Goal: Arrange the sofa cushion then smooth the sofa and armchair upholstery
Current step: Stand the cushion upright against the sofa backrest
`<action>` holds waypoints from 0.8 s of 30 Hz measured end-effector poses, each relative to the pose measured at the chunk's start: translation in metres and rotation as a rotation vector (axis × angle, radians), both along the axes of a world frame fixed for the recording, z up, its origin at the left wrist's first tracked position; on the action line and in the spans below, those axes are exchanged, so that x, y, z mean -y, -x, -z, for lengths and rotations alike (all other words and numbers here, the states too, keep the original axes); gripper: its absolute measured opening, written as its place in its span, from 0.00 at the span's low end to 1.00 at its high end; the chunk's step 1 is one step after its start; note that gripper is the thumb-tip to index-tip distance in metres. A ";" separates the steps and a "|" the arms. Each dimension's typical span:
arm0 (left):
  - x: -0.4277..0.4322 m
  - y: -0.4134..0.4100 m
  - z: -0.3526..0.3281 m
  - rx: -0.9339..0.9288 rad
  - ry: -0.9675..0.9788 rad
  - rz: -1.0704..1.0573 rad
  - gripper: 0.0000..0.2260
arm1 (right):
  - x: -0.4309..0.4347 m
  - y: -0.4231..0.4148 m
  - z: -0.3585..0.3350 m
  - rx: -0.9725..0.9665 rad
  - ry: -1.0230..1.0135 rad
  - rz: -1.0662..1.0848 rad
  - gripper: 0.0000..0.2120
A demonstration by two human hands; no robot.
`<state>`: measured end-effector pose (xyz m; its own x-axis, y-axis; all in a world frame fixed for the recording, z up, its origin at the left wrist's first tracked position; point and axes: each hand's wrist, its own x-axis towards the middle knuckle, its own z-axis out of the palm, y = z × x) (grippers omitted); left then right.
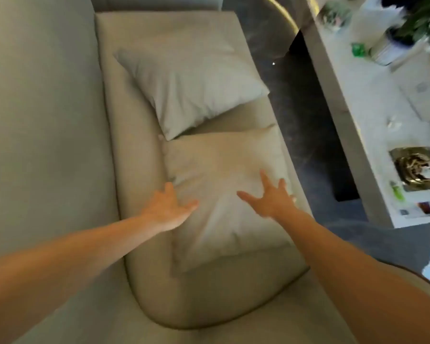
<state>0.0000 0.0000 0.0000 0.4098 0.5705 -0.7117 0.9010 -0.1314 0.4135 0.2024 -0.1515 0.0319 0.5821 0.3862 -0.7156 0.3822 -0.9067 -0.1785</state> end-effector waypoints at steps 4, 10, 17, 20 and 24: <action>0.005 -0.018 0.057 0.211 0.205 -0.336 0.35 | 0.017 -0.015 0.065 -0.087 -0.150 0.277 0.42; 0.013 -0.023 0.044 0.371 0.114 -0.418 0.30 | 0.021 -0.023 0.064 -0.086 -0.244 0.363 0.41; -0.012 0.041 -0.088 0.403 -0.157 -0.164 0.10 | -0.010 0.047 0.018 -0.400 -0.467 0.526 0.31; -0.025 0.097 -0.132 0.327 -0.244 -0.118 0.10 | -0.038 0.120 0.004 -0.611 -0.385 0.582 0.36; -0.043 0.151 -0.151 0.203 -0.277 -0.212 0.15 | -0.067 0.186 0.002 -0.678 -0.429 0.548 0.34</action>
<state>-0.1505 0.0431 0.1510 0.3790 0.8160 -0.4364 0.8239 -0.0829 0.5607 0.0164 -0.0846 0.0299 0.2749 0.4907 -0.8269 -0.3791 -0.7350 -0.5622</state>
